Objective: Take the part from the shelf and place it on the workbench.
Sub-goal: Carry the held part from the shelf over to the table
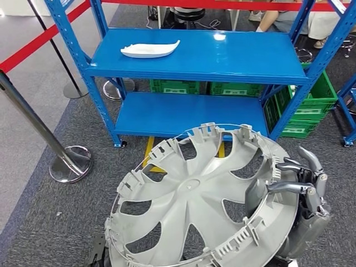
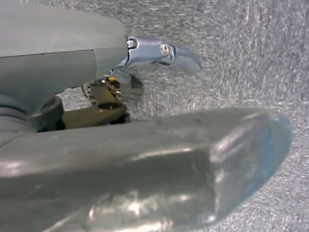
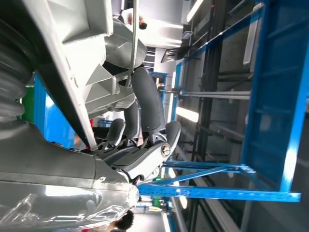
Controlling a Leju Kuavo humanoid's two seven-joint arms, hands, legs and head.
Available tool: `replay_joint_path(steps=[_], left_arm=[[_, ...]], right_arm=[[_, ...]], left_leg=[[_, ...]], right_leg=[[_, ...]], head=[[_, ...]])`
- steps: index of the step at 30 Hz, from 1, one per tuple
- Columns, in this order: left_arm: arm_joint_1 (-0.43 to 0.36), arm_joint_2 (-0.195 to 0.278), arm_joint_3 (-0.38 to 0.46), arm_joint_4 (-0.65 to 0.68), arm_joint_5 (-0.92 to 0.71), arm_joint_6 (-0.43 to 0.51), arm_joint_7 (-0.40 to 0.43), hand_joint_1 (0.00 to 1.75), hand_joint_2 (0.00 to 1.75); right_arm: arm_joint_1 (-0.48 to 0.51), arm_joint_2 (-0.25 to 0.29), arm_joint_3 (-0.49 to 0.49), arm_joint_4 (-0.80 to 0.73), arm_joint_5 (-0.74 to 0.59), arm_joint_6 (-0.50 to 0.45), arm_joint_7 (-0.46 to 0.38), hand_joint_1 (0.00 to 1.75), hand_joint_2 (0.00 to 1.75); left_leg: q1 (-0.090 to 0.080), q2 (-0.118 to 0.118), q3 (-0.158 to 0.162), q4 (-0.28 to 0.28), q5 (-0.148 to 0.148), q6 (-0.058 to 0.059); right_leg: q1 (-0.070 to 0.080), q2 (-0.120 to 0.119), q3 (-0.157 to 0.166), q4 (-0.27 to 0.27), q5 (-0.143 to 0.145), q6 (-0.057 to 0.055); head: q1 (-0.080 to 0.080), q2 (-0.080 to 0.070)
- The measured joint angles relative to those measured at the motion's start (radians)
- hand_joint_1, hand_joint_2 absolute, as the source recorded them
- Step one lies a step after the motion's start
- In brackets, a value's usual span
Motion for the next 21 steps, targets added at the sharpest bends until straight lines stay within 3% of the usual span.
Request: replay_joint_path(steps=[2, 3, 4, 6, 7, 8, 9, 10, 12, 13, 14, 16, 18, 19, 21], left_arm=[[0.004, 0.000, 0.000, 0.000, 0.000, 0.000, 0.000, 0.00, 1.75], [0.006, -0.001, 0.000, 0.000, 0.000, 0.001, 0.000, 0.00, 1.75], [0.006, -0.001, 0.000, 0.000, 0.000, 0.001, 0.000, 0.00, 1.75], [0.006, -0.001, 0.000, 0.000, 0.000, 0.002, -0.001, 0.00, 1.75], [0.006, -0.001, 0.000, 0.000, 0.000, 0.002, -0.001, 0.00, 1.75], [0.006, 0.000, 0.000, 0.000, 0.001, 0.002, -0.002, 0.00, 1.75], [0.006, 0.000, 0.000, 0.000, 0.002, 0.002, -0.002, 0.00, 1.75], [0.006, 0.000, 0.000, 0.000, 0.003, 0.002, -0.003, 0.00, 1.75], [0.006, 0.000, 0.000, 0.000, 0.004, 0.002, -0.003, 0.00, 1.75], [0.005, 0.000, 0.000, 0.000, 0.003, 0.002, -0.003, 0.00, 1.75], [0.005, 0.001, 0.000, 0.000, 0.002, 0.003, -0.004, 0.00, 1.75], [0.005, 0.002, 0.000, 0.000, -0.001, 0.005, -0.008, 0.00, 1.75], [0.006, 0.001, 0.000, 0.000, -0.001, 0.009, -0.010, 0.00, 1.75], [0.006, 0.002, 0.000, 0.000, 0.000, 0.010, -0.010, 0.00, 1.75], [0.006, 0.002, 0.000, 0.000, 0.000, 0.013, -0.010, 0.00, 1.75]], right_arm=[[0.000, 0.000, -0.001, 0.000, -0.001, 0.000, 0.000, 1.75, 1.75], [0.000, 0.000, -0.001, 0.000, -0.001, 0.000, 0.000, 1.75, 1.75], [0.001, 0.000, -0.002, 0.000, -0.002, 0.000, 0.000, 1.75, 1.75], [0.001, 0.000, -0.002, 0.000, -0.002, -0.001, 0.001, 1.75, 1.75], [0.001, 0.000, -0.002, 0.000, -0.003, -0.002, 0.002, 1.75, 1.75], [0.001, 0.000, -0.002, 0.000, -0.004, -0.003, 0.003, 1.75, 1.75], [0.001, 0.000, -0.002, 0.000, -0.006, -0.004, 0.004, 1.75, 1.75], [0.001, 0.000, -0.002, 0.000, -0.010, -0.003, 0.005, 1.75, 1.75], [-0.001, 0.000, -0.002, 0.000, -0.026, 0.005, 0.006, 1.75, 1.75], [-0.001, 0.000, -0.002, 0.000, -0.036, 0.010, 0.005, 1.75, 1.75], [-0.001, 0.000, -0.002, 0.000, -0.045, 0.015, 0.005, 1.75, 1.75], [0.000, 0.000, -0.003, 0.000, -0.056, 0.020, 0.004, 1.75, 1.75], [0.001, 0.000, -0.003, 0.000, -0.062, 0.027, 0.003, 1.75, 1.75], [0.002, 0.000, -0.003, 0.000, -0.066, 0.030, 0.000, 1.75, 1.75], [0.003, 0.000, -0.005, 0.000, -0.073, 0.032, -0.011, 1.75, 1.75]], left_leg=[[0.001, 0.003, -0.011, -0.001, 0.019, 0.014], [0.003, 0.005, -0.020, -0.002, 0.031, 0.021], [0.005, 0.007, -0.032, -0.003, 0.043, 0.026], [0.005, 0.009, -0.059, -0.002, 0.065, 0.030], [0.005, 0.009, -0.072, -0.001, 0.076, 0.030], [0.005, 0.010, -0.085, 0.000, 0.086, 0.029], [0.005, 0.011, -0.098, 0.000, 0.096, 0.026], [0.005, 0.010, -0.110, 0.000, 0.106, 0.023], [0.004, 0.009, -0.128, 0.002, 0.123, 0.015], [0.003, 0.008, -0.133, 0.003, 0.131, 0.009], [0.003, 0.007, -0.136, 0.003, 0.137, 0.003], [0.005, 0.007, -0.138, -0.001, 0.148, -0.010], [0.008, 0.006, -0.149, 0.020, 0.124, -0.022], [0.009, 0.006, -0.164, 0.057, 0.089, -0.026], [0.010, 0.006, -0.211, 0.184, -0.001, -0.034]], right_leg=[[-0.003, 0.000, -0.005, -0.005, 0.006, 0.011], [-0.003, 0.000, -0.015, 0.014, -0.020, 0.016], [-0.004, 0.000, -0.030, 0.058, -0.066, 0.021], [-0.005, 0.000, -0.063, 0.197, -0.177, 0.029], [-0.005, 0.000, -0.072, 0.260, -0.208, 0.031], [-0.005, 0.000, -0.064, 0.293, -0.214, 0.032], [-0.006, 0.000, -0.039, 0.290, -0.201, 0.031], [-0.006, -0.001, 0.006, 0.249, -0.180, 0.030], [-0.007, 0.000, 0.124, 0.102, -0.167, 0.025], [-0.005, 0.001, 0.164, 0.042, -0.173, 0.021], [-0.003, 0.002, 0.184, 0.007, -0.182, 0.014], [0.000, 0.004, 0.179, -0.003, -0.178, -0.003], [-0.001, 0.002, 0.171, -0.005, -0.164, -0.020], [-0.003, 0.001, 0.164, -0.006, -0.155, -0.027], [-0.003, 0.001, 0.146, -0.005, -0.139, -0.033]], head=[[0.000, 0.000], [0.002, 0.000], [0.004, 0.000], [0.007, 0.000], [0.007, 0.000], [0.007, 0.000], [0.007, 0.000], [0.007, 0.000], [0.007, 0.000], [0.006, 0.000], [0.006, 0.000], [0.006, 0.000], [0.005, 0.000], [0.003, 0.000], [-0.002, 0.000]])
